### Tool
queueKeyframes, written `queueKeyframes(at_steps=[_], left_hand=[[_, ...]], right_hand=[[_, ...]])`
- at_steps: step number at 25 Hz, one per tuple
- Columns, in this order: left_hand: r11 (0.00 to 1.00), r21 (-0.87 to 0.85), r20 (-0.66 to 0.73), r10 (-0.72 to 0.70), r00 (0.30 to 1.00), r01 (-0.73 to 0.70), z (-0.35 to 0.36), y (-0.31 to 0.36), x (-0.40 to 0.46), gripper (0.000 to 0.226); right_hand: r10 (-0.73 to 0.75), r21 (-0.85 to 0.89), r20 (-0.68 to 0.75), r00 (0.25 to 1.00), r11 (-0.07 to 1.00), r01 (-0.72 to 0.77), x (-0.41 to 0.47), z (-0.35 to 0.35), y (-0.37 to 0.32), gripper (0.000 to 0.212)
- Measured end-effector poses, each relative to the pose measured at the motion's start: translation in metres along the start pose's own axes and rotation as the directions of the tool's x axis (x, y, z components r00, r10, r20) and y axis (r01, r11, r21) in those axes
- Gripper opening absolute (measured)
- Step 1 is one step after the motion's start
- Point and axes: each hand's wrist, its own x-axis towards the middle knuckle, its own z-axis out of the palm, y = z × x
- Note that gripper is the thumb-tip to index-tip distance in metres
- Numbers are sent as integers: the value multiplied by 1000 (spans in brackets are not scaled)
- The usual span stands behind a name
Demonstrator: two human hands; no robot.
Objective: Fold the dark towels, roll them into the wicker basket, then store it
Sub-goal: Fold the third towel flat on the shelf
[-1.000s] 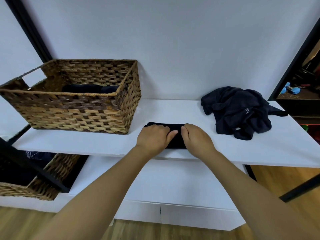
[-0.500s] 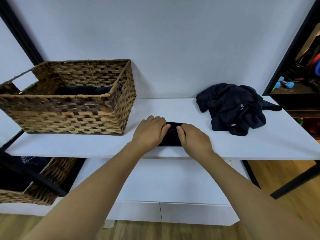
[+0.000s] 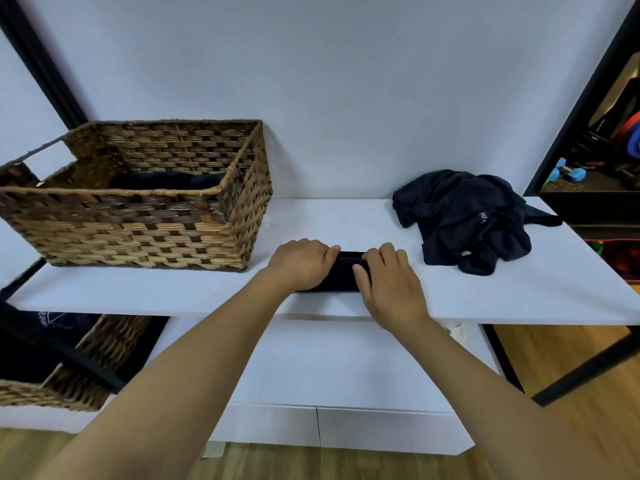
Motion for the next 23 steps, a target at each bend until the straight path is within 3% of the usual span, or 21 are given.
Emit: queueKeyframes(at_steps=[2, 3, 5, 7, 9, 12, 16, 20, 21, 23], left_hand=[[999, -50, 30, 8, 1000, -6, 1, 0, 5, 54], [998, -56, -22, 29, 999, -30, 5, -1, 2, 51], [990, -39, -264, 123, 957, -138, 20, -5, -10, 45], [967, 87, -435, 252, 865, -238, 39, -12, -23, 47], [951, 211, -468, 302, 831, -226, 53, -17, -30, 55], [976, 114, -407, 216, 888, -185, 43, -13, -29, 66], [971, -209, -119, 92, 989, -116, 10, -11, -21, 53], [876, -483, 118, 52, 992, 12, -7, -23, -6, 44], [878, -478, 126, 67, 990, 2, -5, -24, -5, 43], [917, -388, -7, 95, 995, -90, 5, -20, -8, 45]], right_hand=[[47, -8, -16, 999, 999, -47, 4, 0, 0, 42], [73, 21, -24, 997, 997, -73, 7, -1, -1, 42], [100, 55, -14, 995, 994, -99, 12, -4, -2, 41], [167, 80, 112, 980, 981, -177, 22, -8, -1, 39], [272, 116, 312, 910, 940, -320, 37, -11, 2, 40], [319, 234, 433, 843, 864, -447, 48, -16, 7, 45], [270, 319, 246, 931, 884, -341, 21, -10, 5, 34], [155, 240, 118, 981, 954, -179, 16, -2, 3, 43], [169, 221, 103, 980, 957, -188, 17, -2, 3, 44], [240, 232, 131, 962, 936, -265, 19, -5, 2, 41]])
